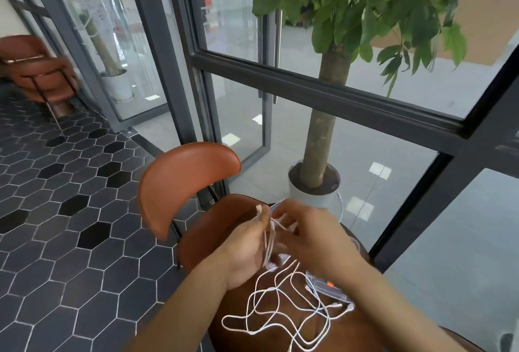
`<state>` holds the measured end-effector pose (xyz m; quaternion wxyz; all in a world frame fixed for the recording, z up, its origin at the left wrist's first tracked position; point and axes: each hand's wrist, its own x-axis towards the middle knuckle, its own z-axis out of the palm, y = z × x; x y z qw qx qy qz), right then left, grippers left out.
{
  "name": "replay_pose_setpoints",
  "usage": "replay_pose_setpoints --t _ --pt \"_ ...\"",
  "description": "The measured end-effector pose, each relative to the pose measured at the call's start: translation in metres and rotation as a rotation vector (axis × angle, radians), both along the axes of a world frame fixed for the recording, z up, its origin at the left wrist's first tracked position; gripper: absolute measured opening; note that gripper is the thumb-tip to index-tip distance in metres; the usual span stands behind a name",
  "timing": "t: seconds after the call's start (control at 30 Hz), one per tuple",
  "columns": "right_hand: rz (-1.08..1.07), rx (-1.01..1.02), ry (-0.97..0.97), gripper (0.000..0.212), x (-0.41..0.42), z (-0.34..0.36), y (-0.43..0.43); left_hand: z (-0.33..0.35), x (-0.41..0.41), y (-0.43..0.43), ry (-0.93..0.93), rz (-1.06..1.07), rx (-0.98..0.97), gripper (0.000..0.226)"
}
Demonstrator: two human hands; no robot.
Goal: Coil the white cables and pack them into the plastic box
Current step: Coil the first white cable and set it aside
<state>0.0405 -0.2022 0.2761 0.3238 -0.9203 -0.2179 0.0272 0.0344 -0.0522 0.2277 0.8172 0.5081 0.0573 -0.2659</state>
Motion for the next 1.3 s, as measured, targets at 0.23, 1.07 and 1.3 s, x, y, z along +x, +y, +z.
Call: replay_pose_setpoints --t 0.23,1.07,1.3 --pt "-0.061 0.240 0.021 0.032 -0.046 -0.060 0.000 0.009 0.019 0.004 0.014 0.450 -0.290 0.058" --pt "-0.028 0.028 0.026 0.023 0.024 0.006 -0.022 0.020 0.008 -0.003 -0.115 -0.162 0.124 0.065" --pt "-0.110 0.266 0.013 0.006 -0.028 -0.025 -0.009 0.017 0.016 -0.008 -0.079 0.159 -0.168 0.065"
